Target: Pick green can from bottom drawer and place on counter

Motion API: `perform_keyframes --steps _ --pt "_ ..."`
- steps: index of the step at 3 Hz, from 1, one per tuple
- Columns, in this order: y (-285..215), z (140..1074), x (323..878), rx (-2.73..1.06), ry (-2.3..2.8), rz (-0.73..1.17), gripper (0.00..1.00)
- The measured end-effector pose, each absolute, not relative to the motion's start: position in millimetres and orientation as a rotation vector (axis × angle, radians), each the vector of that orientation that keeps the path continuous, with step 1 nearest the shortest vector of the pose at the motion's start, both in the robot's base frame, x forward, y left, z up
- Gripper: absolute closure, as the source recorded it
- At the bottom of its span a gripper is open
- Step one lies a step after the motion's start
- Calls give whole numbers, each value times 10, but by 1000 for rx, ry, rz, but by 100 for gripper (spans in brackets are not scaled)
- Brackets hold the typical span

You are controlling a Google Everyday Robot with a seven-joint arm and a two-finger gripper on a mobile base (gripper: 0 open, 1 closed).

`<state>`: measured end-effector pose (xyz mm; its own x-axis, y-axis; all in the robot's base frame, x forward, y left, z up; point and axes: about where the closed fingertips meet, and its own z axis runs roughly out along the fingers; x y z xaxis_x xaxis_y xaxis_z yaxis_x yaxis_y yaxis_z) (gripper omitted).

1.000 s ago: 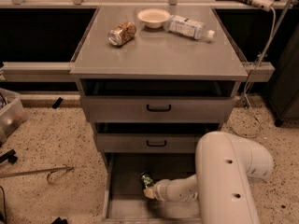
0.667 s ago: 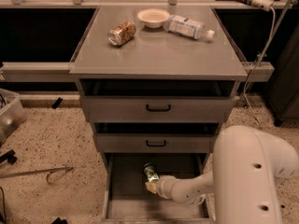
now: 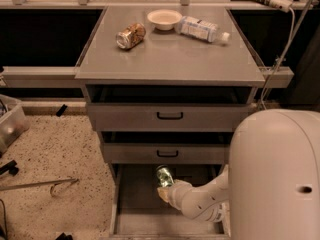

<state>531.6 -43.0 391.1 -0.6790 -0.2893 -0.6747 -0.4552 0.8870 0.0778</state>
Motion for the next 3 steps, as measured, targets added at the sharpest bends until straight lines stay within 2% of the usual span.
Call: perform_keyframes --steps 3 --pt "-594 4463 5066 -524 2342 309 100"
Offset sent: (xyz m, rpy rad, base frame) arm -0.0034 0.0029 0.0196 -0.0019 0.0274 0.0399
